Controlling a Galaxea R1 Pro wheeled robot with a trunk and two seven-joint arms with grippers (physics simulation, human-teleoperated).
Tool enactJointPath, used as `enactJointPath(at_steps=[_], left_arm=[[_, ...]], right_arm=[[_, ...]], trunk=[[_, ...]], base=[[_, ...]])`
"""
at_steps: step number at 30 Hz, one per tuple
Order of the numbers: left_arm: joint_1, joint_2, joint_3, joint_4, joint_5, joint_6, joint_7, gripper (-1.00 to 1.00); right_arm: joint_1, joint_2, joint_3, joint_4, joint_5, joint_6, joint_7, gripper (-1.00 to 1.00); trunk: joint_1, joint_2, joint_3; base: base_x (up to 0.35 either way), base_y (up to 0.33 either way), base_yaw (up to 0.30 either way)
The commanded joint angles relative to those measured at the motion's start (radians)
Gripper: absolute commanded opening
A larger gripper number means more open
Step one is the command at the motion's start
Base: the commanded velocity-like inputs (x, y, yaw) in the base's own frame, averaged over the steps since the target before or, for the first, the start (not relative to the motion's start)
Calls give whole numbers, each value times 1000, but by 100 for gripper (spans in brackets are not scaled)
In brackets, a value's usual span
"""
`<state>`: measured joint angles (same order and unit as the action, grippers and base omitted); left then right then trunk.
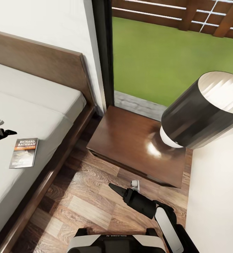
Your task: In the bedroom, move the book from the bed onto either nightstand, and place the two sandals side by side next to the bed.
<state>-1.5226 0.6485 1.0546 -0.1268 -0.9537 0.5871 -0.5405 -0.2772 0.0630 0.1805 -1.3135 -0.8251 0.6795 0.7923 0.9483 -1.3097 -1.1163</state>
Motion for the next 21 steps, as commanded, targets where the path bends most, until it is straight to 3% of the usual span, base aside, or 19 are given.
enactJointPath(at_steps=[1, 21], left_arm=[[-1, 1, 8, 0, -9, 5, -6, 100], [-1, 8, 8, 87, -8, 0, -7, 100]], right_arm=[[0, 0, 0, 0, -6, 6, -1, 100], [0, 2, 2, 0, -6, 4, -1, 100]], trunk=[[0, 0, 1], [0, 0, 32]], base=[[0, 0, 0], [0, 0, 0]])
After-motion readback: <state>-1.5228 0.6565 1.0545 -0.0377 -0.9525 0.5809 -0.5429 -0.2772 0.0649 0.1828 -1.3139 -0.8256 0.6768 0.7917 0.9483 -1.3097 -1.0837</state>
